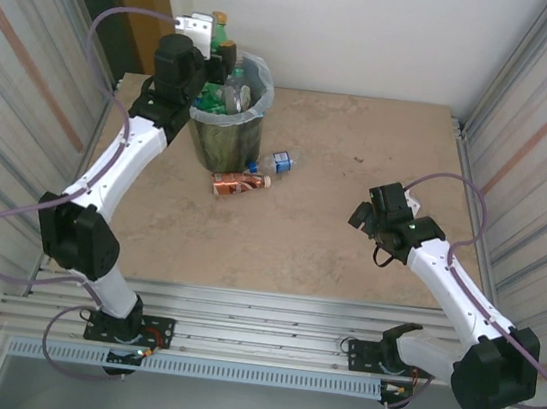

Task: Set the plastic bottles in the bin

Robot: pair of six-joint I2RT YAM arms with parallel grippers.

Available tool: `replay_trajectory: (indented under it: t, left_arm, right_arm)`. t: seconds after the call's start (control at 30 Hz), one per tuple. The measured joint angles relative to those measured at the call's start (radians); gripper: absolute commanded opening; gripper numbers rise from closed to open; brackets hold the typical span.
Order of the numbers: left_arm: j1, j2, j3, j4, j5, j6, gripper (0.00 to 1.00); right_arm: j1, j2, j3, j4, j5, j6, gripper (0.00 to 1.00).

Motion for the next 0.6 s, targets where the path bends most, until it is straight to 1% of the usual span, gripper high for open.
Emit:
replay_trajectory:
  t: [0.1,0.23,0.43,0.6]
  left_arm:
    - [0.031,0.035,-0.002,0.019,0.006,-0.043,0.33]
    - [0.048,0.077,-0.003,0.029,0.007,-0.085,0.35]
    - [0.053,0.129,-0.003,0.039,0.007,-0.116,0.35]
    - [0.054,0.160,-0.003,0.040,0.005,-0.134,0.38]
  right_arm:
    - [0.000,0.000,-0.001,0.000,0.000,0.000,0.98]
    - [0.000,-0.005,-0.001,0.000,0.000,0.000,0.98]
    - [0.000,-0.006,-0.001,0.000,0.000,0.000,0.98]
    - [0.000,-0.006,-0.001,0.000,0.000,0.001,0.98]
